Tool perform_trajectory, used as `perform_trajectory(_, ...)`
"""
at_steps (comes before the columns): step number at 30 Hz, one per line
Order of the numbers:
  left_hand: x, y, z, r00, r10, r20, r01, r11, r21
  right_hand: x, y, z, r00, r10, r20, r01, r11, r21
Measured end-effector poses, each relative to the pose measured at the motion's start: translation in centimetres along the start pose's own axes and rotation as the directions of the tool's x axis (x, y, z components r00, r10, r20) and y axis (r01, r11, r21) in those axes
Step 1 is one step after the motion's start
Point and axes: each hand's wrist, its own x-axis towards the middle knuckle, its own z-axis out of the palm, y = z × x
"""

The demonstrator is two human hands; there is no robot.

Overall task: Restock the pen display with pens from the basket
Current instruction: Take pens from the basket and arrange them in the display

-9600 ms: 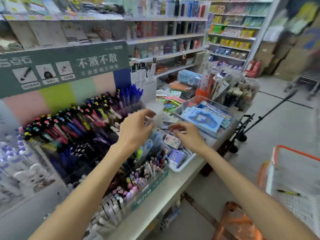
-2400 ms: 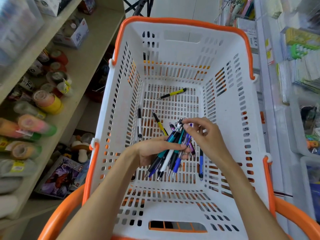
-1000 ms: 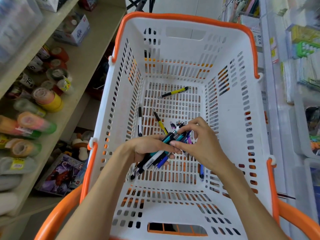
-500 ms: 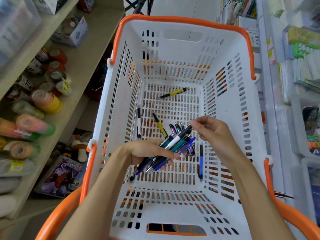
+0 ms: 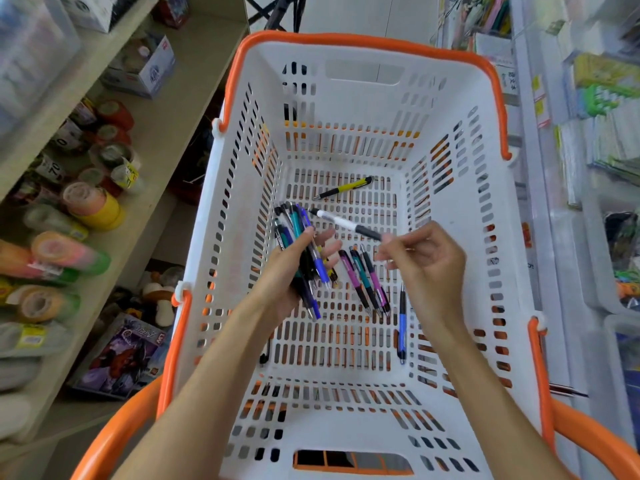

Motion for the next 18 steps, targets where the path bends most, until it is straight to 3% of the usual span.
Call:
perform_trajectory(3, -0.1, 0.1, 0.2, 1.000, 0.015, 0.011, -0.014, 0.998, -0.056, -0.8, 0.8, 1.1, 0.972, 0.050, 0.229, -0.008, 0.984, -0.181)
perform_trajectory(7, -0.1, 0.0, 0.0, 0.999, 0.019, 0.043, -0.021, 0.998, 0.063, -1.3, 1.1, 1.6, 0.884, 0.068, 0.463, 0.106, 0.935, -0.339)
perform_trajectory(10, -0.5, 0.2, 0.2, 0.993, -0.071, 0.090, 0.039, 0.948, 0.315, -0.9, 0.6, 1.3, 0.937, 0.033, 0.347, 0.060, 0.965, -0.255)
perform_trajectory(12, -0.9, 0.0, 0.3, 0.972, -0.147, 0.184, 0.042, 0.878, 0.476, -0.1, 0.7, 0.7, 0.964, -0.017, 0.264, 0.103, 0.944, -0.314)
perform_trajectory(15, -1.2, -0.2, 0.3, 0.900, -0.297, 0.320, 0.034, 0.779, 0.627, 0.4, 1.6, 0.3, 0.929, 0.015, 0.371, 0.167, 0.875, -0.454)
perform_trajectory(18, -1.4, -0.2, -0.1, 0.828, -0.436, 0.354, 0.051, 0.686, 0.726, 0.5, 1.8, 0.1, 0.879, 0.090, 0.468, 0.189, 0.835, -0.517)
